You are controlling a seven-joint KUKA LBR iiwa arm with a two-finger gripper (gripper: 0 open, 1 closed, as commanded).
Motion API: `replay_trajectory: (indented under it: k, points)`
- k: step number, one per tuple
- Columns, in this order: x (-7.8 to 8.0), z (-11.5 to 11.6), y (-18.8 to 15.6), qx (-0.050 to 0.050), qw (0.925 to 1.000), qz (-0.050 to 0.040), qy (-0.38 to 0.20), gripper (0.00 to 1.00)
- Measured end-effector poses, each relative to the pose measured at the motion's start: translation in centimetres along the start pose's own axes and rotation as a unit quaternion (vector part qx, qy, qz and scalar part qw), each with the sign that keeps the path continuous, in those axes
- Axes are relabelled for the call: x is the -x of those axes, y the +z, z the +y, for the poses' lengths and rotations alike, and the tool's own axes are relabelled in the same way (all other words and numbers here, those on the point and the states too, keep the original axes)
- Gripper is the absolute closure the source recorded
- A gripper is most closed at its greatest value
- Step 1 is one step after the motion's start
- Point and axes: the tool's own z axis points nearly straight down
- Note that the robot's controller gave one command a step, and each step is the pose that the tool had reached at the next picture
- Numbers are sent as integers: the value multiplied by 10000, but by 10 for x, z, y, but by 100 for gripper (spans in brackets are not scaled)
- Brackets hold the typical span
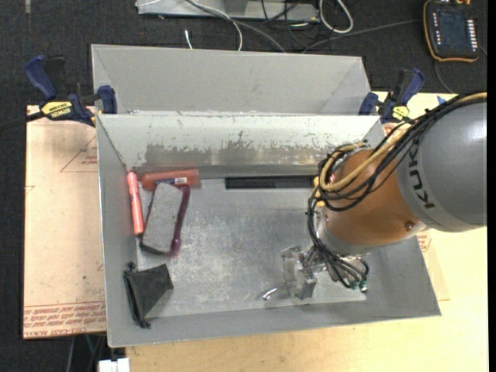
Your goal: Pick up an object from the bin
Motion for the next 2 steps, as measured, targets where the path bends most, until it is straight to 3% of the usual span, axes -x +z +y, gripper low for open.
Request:
replay_trajectory:
  k: [2]
  points:
    - [1, 0, -42, -3, 10000, -11, 7, 100]
